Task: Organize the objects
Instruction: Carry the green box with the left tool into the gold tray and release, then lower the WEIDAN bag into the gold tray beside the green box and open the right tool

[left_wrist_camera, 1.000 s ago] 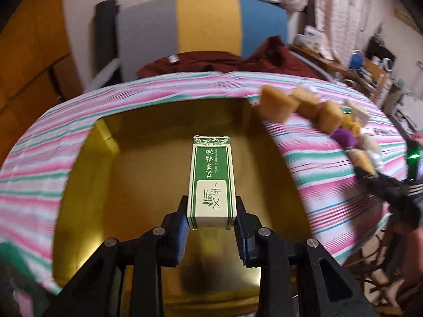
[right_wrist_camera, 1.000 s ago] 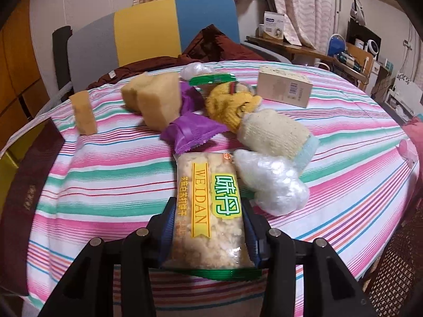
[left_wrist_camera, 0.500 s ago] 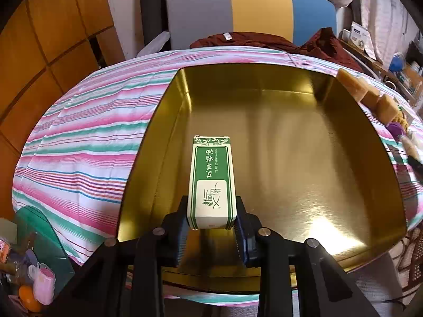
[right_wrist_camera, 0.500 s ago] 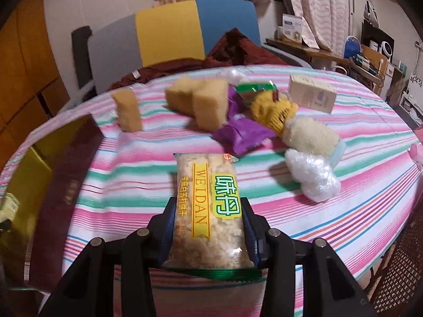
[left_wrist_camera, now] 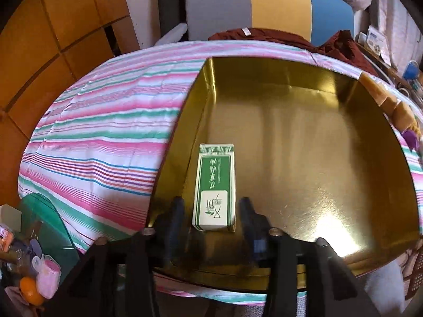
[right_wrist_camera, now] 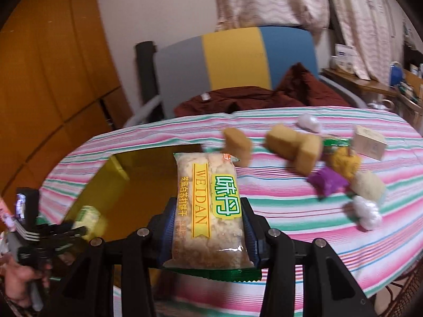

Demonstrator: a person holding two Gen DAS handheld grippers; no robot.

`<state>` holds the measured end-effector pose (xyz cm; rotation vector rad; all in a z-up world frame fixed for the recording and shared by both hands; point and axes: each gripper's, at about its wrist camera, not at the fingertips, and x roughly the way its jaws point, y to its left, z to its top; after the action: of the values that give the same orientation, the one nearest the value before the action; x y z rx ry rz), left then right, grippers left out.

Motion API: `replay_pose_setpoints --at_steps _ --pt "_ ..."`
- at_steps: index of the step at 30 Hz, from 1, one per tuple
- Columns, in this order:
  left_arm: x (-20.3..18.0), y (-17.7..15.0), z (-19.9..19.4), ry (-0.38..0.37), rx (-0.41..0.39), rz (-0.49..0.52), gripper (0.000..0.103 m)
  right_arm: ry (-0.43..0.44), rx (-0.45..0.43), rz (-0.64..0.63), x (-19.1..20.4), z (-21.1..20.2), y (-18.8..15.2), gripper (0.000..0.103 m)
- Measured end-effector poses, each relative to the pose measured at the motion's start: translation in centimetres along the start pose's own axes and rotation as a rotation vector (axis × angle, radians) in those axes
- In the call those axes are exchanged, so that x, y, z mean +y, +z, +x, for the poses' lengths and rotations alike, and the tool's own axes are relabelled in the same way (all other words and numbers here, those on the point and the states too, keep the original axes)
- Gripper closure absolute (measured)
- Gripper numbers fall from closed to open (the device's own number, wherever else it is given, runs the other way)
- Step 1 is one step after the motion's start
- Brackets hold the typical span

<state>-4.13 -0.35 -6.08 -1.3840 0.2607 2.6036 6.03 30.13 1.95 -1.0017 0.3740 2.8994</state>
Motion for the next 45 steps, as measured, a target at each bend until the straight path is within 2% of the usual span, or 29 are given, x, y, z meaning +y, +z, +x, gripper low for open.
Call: replay_pose_setpoints --at_steps 1,2,3,4,5,8,14,19,24,32,40,45 --pt "0.0 0.1 -0.5 -0.014 -0.017 -0.011 0.044 0.019 0.002 -0.011 0.8 0.1 0.0 0.058" --pt "0.0 0.2 -0.9 -0.027 -0.031 -0.021 0.029 0.036 0.005 -0.025 1.7 0.2 0.0 0.058" --pt "-0.1 0.4 -1.6 -0.037 -0.058 -0.032 0.020 0.050 0.009 -0.040 2.6 0.4 0.0 0.058" --pt "-0.1 0.4 -2.1 -0.057 -0.078 -0.039 0.012 0.067 0.018 -0.056 3.5 0.7 0.0 0.058" --pt "-0.1 0.5 -2.6 -0.073 -0.098 -0.047 0.009 0.079 0.025 -0.061 3.9 1.0 -0.1 0.058" --pt "0.1 1.0 -4.1 -0.078 -0.155 -0.067 0.009 0.121 0.062 -0.072 5.7 2.1 -0.2 0.058" --pt "2.2 1.6 -5.3 -0.018 -0.216 -0.158 0.007 0.157 0.138 -0.114 9.0 4.7 -1.0 0.058" --pt "4.0 1.6 -5.8 0.109 -0.227 -0.248 0.005 0.173 0.233 -0.137 11.1 7.3 -2.2 0.058" --pt "5.0 1.6 -5.8 0.125 -0.234 -0.283 0.005 0.195 0.323 -0.164 14.1 9.8 -3.6 0.058" --pt "6.2 1.1 -5.5 0.125 -0.214 -0.353 0.003 0.260 0.428 -0.097 17.2 13.4 -4.5 0.057" --pt "6.0 1.1 -5.5 0.100 -0.222 -0.359 0.003 0.309 0.406 -0.080 16.6 11.9 -4.5 0.056" --pt "5.4 1.1 -5.5 0.092 -0.222 -0.346 0.003 0.274 0.355 -0.156 16.7 10.5 -4.3 0.056"
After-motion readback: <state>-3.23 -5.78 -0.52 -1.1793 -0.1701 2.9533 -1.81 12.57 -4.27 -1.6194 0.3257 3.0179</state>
